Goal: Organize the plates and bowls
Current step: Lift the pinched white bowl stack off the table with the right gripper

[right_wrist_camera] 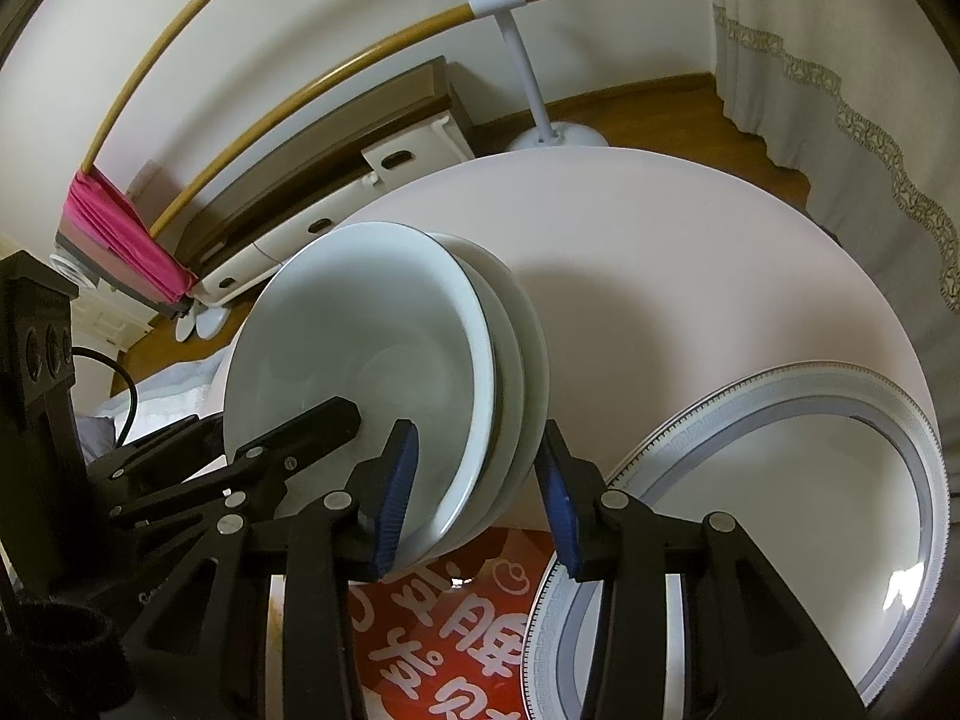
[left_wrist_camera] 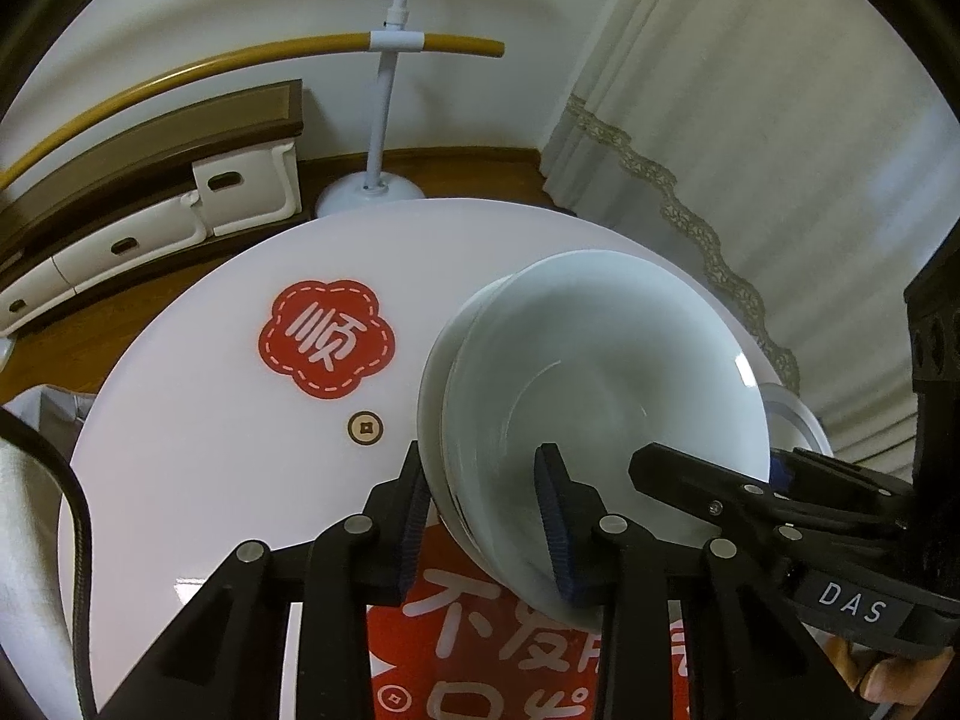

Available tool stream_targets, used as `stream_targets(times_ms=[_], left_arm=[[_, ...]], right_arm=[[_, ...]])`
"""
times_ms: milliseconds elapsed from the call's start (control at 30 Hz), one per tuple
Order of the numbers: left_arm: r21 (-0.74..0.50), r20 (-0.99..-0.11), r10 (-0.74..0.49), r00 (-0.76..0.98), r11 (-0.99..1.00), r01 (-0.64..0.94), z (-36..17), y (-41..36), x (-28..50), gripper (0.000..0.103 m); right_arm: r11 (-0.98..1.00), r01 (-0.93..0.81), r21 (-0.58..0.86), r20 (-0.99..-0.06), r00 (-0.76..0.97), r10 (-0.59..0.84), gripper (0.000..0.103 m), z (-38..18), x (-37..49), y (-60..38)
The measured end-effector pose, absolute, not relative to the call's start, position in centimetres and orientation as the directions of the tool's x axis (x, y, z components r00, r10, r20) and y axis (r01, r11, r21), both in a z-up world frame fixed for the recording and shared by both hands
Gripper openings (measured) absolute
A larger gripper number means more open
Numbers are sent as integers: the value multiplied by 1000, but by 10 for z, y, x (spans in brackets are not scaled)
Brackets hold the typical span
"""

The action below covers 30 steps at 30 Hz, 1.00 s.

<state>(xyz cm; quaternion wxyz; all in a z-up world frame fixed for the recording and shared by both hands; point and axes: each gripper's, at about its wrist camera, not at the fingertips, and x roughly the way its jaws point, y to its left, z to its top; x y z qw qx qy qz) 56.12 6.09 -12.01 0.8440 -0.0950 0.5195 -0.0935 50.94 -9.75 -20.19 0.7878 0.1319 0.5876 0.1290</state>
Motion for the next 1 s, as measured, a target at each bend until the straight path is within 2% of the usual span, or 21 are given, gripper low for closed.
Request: stream_targets(times_ms=[167,633,1000], left_arm=[[-264,-858,-259,444,963,51,-119,62,560,31],[-261,-860,-247,447,965,30,-117,61,558,31],[-254,-859,-235,454,967,20,-112,60,555,27]], right_arm=[[927,-35,374,-885,285,368,34,-203,507,-104],[928,-37,371,-882,297,365,30,-205,505,-103],[931,-34,363,-884,303,356,30,-206,505,-101]])
